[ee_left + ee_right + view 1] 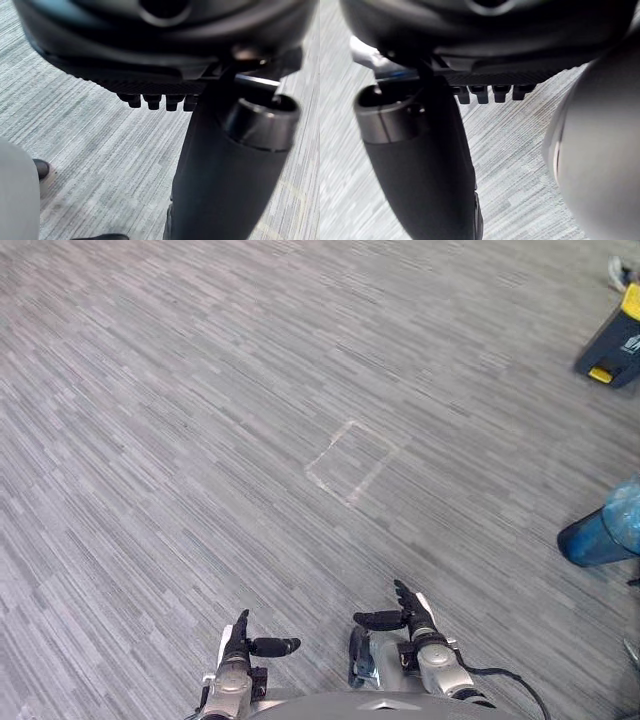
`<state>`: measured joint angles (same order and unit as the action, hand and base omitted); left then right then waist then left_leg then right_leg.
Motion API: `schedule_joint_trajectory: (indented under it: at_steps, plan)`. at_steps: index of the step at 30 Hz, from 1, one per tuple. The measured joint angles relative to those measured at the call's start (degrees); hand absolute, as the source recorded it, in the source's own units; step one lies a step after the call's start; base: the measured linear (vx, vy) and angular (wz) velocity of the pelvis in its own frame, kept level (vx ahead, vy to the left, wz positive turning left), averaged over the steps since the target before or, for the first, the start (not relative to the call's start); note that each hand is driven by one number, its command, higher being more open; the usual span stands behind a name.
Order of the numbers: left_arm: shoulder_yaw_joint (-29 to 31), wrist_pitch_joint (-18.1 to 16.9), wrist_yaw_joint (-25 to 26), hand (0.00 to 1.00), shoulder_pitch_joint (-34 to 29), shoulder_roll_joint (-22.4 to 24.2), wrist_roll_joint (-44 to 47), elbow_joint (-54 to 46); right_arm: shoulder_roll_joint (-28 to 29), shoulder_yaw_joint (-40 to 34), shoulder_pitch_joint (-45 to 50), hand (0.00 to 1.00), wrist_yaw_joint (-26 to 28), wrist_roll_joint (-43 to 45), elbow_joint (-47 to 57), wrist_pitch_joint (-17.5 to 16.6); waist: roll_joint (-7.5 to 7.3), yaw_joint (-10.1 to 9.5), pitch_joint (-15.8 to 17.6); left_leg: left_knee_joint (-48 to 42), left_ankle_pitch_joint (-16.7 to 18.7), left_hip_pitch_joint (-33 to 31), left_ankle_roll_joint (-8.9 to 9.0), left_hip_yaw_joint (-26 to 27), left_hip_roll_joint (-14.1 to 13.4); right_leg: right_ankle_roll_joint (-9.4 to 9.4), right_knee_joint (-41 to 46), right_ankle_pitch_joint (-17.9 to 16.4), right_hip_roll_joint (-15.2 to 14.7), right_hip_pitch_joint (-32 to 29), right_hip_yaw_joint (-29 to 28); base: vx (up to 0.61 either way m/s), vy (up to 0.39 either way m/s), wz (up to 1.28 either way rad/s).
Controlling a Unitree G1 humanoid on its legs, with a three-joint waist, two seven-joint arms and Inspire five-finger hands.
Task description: Organize the slippers on the shoe rack
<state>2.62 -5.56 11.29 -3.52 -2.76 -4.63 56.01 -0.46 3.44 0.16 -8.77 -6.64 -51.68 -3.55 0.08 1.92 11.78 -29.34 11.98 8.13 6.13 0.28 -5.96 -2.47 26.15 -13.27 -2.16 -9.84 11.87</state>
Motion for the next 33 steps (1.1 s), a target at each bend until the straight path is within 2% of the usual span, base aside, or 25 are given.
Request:
schedule_joint_trajectory:
  at_steps: [1, 2, 3, 4, 5, 6, 8, 9, 10, 11, 12, 16, 18, 19, 20, 21, 22, 24, 25, 26, 27, 28, 30, 31, 33]
  plan:
    - [0.99, 0.0, -0.05, 1.0, -0.11, 0.23, -0.09, -0.63, 0.0, 0.08, 0.67, 1.0, 0.01, 0.0, 0.75, 0.07, 0.22, -0.13, -0.06, -6.61, -1.77, -3.02, 2.65, -0.03, -0.91, -0.1, -1.87, -0.04, 0.63, 2.01, 0.18, 0.47, -0.147, 0.17]
    - [3.43, -0.13, -0.01, 1.0, -0.88, 1.19, -0.18, -2.68, 0.1, 0.46, 1.68, 1.0, 0.01, 0.02, 1.68, 0.31, 0.98, -0.54, -0.14, -22.74, -2.17, -9.82, 5.58, 1.27, -3.86, -0.83, -6.33, -0.43, 2.81, 7.39, 0.13, 0.37, -0.1, -0.05]
    - [4.57, -0.13, 0.0, 1.0, -1.26, 1.37, -0.15, -3.68, 0.46, 0.54, 1.84, 1.0, 0.01, 0.02, 1.66, 0.49, 1.1, -0.86, -0.07, -29.53, -1.28, -12.97, 4.39, 2.79, -5.52, -1.19, -8.5, -0.66, 3.8, 10.75, -0.1, 0.64, -0.115, -0.38]
    - [5.42, -0.15, 0.01, 1.0, -2.06, 1.04, 0.51, -5.45, 1.43, 0.54, 2.66, 1.0, 0.01, 0.1, 1.41, 0.8, 0.25, -2.42, -0.43, -33.68, 1.11, -18.59, 2.19, 6.56, -6.8, -1.54, -12.62, -0.97, 4.37, 16.38, -2.08, 0.45, -0.034, -0.41]
    - [5.64, -0.15, 0.06, 1.0, -2.05, 1.05, 0.72, -5.72, 1.51, 0.52, 2.78, 1.0, 0.0, 0.11, 1.41, 0.79, 0.12, -2.65, -0.55, -33.32, 1.56, -19.46, 1.77, 7.18, -6.8, -1.42, -13.19, -0.88, 4.33, 17.08, -2.4, 0.55, -0.004, -0.74]
    - [6.2, -0.33, 0.41, 1.0, -1.82, 1.3, 1.04, -6.66, 1.66, 0.51, 2.78, 1.0, -0.02, 0.09, 1.23, 0.79, -0.53, -3.93, -0.42, -28.09, 3.55, -23.01, -0.57, 10.05, -6.58, -1.11, -15.26, -0.69, 3.65, 19.6, -4.58, 0.48, 0.059, -0.68]
    - [6.18, -0.71, 0.62, 1.0, -1.58, 1.57, 1.54, -7.35, 1.78, 0.13, 2.36, 1.0, -0.02, 0.08, 0.82, 0.86, -0.56, -4.86, -0.27, -13.37, 3.91, -26.13, -1.78, 9.76, -4.51, -0.46, -16.48, -0.82, 1.88, 21.83, -7.02, 0.56, 0.156, -0.94]
    - [6.18, -0.75, 0.69, 1.0, -1.5, 1.59, 1.74, -7.38, 1.88, -0.09, 2.37, 1.0, -0.15, 0.06, 0.65, 1.0, -0.67, -4.93, -0.2, -2.17, 0.27, -26.59, -2.65, 7.15, -2.84, 1.2, -16.24, -1.57, 0.61, 22.92, -8.14, 0.52, 0.223, -0.95]
    - [6.08, -0.72, 0.84, 1.0, -1.63, 2.04, 1.93, -7.15, 1.64, -0.11, 3.0, 1.0, -0.23, 0.04, 0.67, 0.99, -0.09, -4.94, -0.56, 5.96, -10.22, -26.06, -2.66, 3.83, -1.76, 3.47, -15.64, -2.93, 0.3, 23.88, -8.95, 0.74, 0.304, -0.61]
    - [5.8, -0.71, 0.86, 1.0, -0.56, 0.56, 2.19, -5.98, 2.32, -0.09, 2.9, 1.0, -0.3, 0.0, -0.42, 1.28, -2.35, -4.31, -0.77, 5.16, -8.93, -24.82, -3.46, 4.08, 0.28, 4.47, -15.08, -3.48, -2.25, 24.64, -9.65, 0.43, 0.166, -0.27]
    - [5.43, -0.75, 0.96, 1.0, 0.05, 0.07, 2.21, -5.7, 2.51, -0.08, 2.81, 1.0, -0.26, -0.02, -0.52, 1.26, -2.94, -4.2, -1.0, 5.05, -8.04, -24.81, -3.72, 4.19, 0.74, 5.0, -14.54, -2.51, -2.64, 24.25, -9.88, 0.42, 0.149, 0.04]
    - [3.69, 0.01, 0.78, 1.0, 0.98, -0.69, 2.13, -3.59, 3.18, -2.53, 2.75, 1.0, -0.27, -0.02, -0.78, 1.24, -3.93, -4.27, -1.63, 2.12, -1.93, -22.02, -5.89, 5.81, 2.07, 6.02, -5.64, 1.43, -4.73, 22.61, -12.36, 0.48, 0.232, -0.1]
    - [2.83, 0.16, 0.74, 1.0, 0.53, -1.63, 2.11, -2.32, 2.91, -2.36, 1.49, 1.0, -0.29, -0.02, -2.27, 1.24, -4.56, -4.18, -1.42, 7.26, -0.22, -15.39, -6.28, 8.49, 3.42, 7.64, 9.23, 5.58, -7.59, 17.1, -11.17, 0.45, 0.201, -0.55]
    - [1.92, 0.41, 0.87, 1.0, 0.64, -2.35, 1.82, -0.9, 2.7, -2.43, 1.15, 1.0, -0.09, 0.01, -3.18, 1.56, -3.96, -3.09, -1.13, 12.68, -0.28, -8.6, -6.47, 9.67, 3.76, 5.76, 21.79, 3.15, -10.77, 11.9, -5.28, 0.39, 0.131, -0.44]
    - [0.96, 0.61, 0.89, 1.0, 0.53, -2.96, 1.67, 0.11, 2.58, -2.26, 0.65, 1.0, -0.06, 0.02, -3.11, 1.46, -3.03, -2.09, -1.03, 15.25, -0.31, -5.49, -6.45, 9.75, 3.33, 4.15, 24.38, -0.13, -11.43, 9.73, -0.83, 0.4, 0.089, -0.28]
    - [-0.31, 0.7, 0.71, 1.0, 0.64, -3.44, 1.61, 1.18, 2.39, -2.24, 0.47, 1.0, -0.07, 0.01, -2.88, 1.0, -2.19, -1.05, -1.29, 17.57, -0.36, -2.68, -6.39, 9.82, 2.18, 2.84, 23.56, -2.94, -10.59, 7.17, 3.53, 0.41, 0.034, -0.02]
    - [-0.95, 0.7, 0.59, 1.0, 0.89, -3.55, 1.57, 1.71, 2.19, -2.23, 0.46, 1.0, -0.05, 0.01, -2.72, 0.65, -1.79, -0.8, -1.39, 18.67, -0.36, -1.25, -6.37, 10.0, 1.33, 2.59, 21.64, -4.11, -9.62, 5.36, 5.94, 0.51, -0.018, 0.01]
    - [-1.86, 0.75, -0.09, 1.0, 1.56, -3.88, 1.27, 2.27, 2.06, -2.24, 0.15, 1.0, -0.06, 0.01, -2.28, 0.39, -1.58, -0.61, -1.32, 20.19, -0.37, 1.01, -6.35, 10.15, -0.38, 2.14, 13.65, -4.74, -7.56, 0.6, 10.6, 0.35, -0.055, 0.06]
    - [-1.93, 0.8, -0.53, 1.0, 1.97, -3.92, 0.61, 2.83, 2.05, -2.24, -0.25, 1.0, -0.07, -0.01, -2.24, 0.42, -2.08, -0.33, -1.16, 20.35, -0.26, 1.93, -6.17, 10.16, -0.84, 2.38, 7.46, -3.61, -6.43, -1.61, 11.8, 0.35, -0.104, 0.16]
    - [-2.4, 0.89, -1.0, 1.0, 1.56, -4.17, -0.18, 2.93, 2.01, -2.23, -0.3, 1.0, -0.1, -0.04, -2.32, 0.48, -3.07, 0.15, -1.21, 20.39, 0.77, 3.74, -4.2, 10.62, -0.19, 1.72, -4.71, 4.2, -4.64, -2.22, 12.08, 0.43, -0.119, 0.15]
    - [-2.66, 1.12, -1.37, 1.0, 1.26, -3.87, -0.96, 3.39, 1.67, -2.36, -0.09, 1.0, -0.02, 0.12, -2.12, 0.76, -3.62, 0.56, -1.16, 20.33, 2.05, 5.39, -2.14, 10.92, -0.27, -1.97, -7.99, 11.6, -3.43, -2.13, 11.34, 0.54, -0.158, -0.16]
    - [-2.05, 1.45, -1.44, 1.0, 1.79, -2.62, -0.97, 4.43, 0.48, -2.27, -0.92, 1.0, -0.13, -0.18, -2.89, 0.58, -1.69, 0.19, -1.61, 20.13, 2.42, 6.17, -1.58, 11.67, -2.21, -2.33, -7.54, 11.66, -1.51, -1.57, 11.81, 0.45, -0.127, -0.53]
    - [-1.46, 1.44, -1.64, 1.0, 2.06, -0.58, -1.7, 4.51, -1.04, -2.75, -2.05, 1.0, -0.18, -0.65, -3.01, 0.04, 0.58, 0.12, -1.08, 21.33, 0.71, 8.29, -1.84, 15.1, -3.05, -3.1, -8.53, 10.13, 1.06, -1.55, 9.65, 0.52, -0.152, -0.92]
    - [-1.39, 1.44, -1.65, 1.0, 2.3, -0.14, -1.71, 4.51, -1.16, -3.33, -2.13, 1.0, -0.17, -0.78, -3.23, 0.14, 0.94, 0.22, -0.92, 21.55, 0.01, 8.81, -1.81, 15.5, -3.03, -3.15, -8.49, 9.84, 1.49, -1.49, 9.11, 0.47, -0.141, -0.84]
    - [-0.95, 1.37, -1.73, 1.0, 2.58, 0.98, -2.06, 4.28, -1.23, -5.98, -1.63, 1.0, -0.07, -1.16, -4.11, 1.58, 1.01, 0.46, -0.97, 18.1, -2.6, 8.95, -0.07, 15.66, -2.89, -3.55, -8.48, 8.38, 2.32, -0.18, 9.26, 0.35, -0.128, -0.63]
